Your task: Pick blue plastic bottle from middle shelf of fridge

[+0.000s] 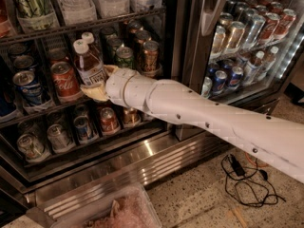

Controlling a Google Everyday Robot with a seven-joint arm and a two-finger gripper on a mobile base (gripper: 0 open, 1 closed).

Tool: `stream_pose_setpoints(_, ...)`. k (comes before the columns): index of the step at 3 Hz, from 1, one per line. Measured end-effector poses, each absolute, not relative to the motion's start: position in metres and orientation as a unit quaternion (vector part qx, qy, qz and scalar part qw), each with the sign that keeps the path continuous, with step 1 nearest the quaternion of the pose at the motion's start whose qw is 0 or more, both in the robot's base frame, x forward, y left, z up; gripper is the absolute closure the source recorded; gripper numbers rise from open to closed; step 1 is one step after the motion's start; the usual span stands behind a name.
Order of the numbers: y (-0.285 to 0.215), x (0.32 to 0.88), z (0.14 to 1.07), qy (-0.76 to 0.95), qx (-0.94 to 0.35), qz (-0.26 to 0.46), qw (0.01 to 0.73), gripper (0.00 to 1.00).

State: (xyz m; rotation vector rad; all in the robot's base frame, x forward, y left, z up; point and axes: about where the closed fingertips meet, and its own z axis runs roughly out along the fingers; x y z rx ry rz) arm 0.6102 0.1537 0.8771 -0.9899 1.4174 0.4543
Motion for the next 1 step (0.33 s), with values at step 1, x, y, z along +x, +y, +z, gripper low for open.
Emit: stream_pose_setpoints(1, 0.1537, 0.6102, 0.8771, 0.618, -0.432, 0.198, 0.626, 1.00)
